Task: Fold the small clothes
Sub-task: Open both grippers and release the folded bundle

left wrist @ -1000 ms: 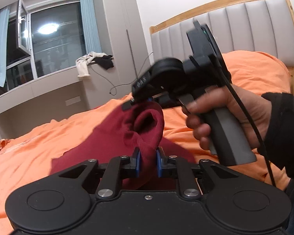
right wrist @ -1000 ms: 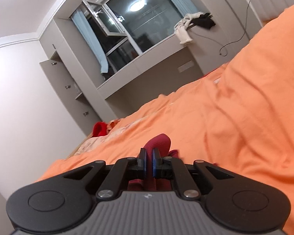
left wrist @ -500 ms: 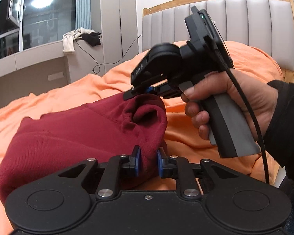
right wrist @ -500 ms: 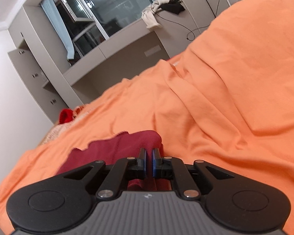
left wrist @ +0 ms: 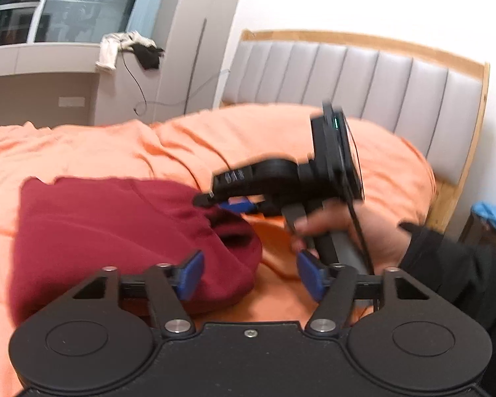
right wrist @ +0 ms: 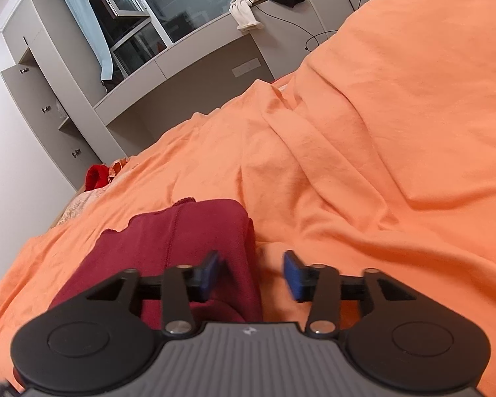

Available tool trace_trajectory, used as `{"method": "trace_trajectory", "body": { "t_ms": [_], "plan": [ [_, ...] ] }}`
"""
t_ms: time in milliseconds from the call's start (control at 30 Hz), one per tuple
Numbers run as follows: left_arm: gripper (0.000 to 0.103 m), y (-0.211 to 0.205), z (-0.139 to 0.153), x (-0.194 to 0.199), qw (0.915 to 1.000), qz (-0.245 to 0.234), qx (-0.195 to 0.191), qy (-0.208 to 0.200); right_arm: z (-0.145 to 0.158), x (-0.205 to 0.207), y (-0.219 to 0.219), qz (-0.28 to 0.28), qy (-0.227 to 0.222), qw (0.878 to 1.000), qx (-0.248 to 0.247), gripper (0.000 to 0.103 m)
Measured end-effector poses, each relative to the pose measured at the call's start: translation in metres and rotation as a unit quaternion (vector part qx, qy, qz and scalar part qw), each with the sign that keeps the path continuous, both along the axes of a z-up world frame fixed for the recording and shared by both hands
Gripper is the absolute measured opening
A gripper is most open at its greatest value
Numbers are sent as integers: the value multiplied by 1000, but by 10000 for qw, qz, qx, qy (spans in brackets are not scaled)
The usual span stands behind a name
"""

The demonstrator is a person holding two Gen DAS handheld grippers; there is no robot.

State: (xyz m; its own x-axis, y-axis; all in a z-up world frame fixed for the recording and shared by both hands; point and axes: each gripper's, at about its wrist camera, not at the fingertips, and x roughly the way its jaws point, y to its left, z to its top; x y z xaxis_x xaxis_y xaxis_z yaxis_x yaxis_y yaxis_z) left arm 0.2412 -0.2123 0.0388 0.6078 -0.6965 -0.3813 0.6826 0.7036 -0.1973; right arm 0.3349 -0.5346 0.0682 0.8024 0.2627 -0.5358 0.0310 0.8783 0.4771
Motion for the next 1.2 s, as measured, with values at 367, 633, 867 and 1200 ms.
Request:
{"method": "trace_trajectory", "body": {
  "t_ms": [367, 633, 867, 1200],
  "plan": [
    [99, 65, 33, 27, 9892, 1427, -4, -331, 7, -23, 3, 195, -100, 9997, 52, 101],
    [100, 97, 4, 61, 9769, 2074, 222, 470, 4, -28, 29, 427, 141, 9952, -865, 103],
    [103, 107, -33, 73, 9749, 2049, 112, 860, -12, -25, 33, 537, 383, 9916, -1113, 103],
    [103, 111, -54, 70, 9778, 1944, -70, 777, -25, -42, 37, 704, -249, 9856, -1519, 103]
  ]
}}
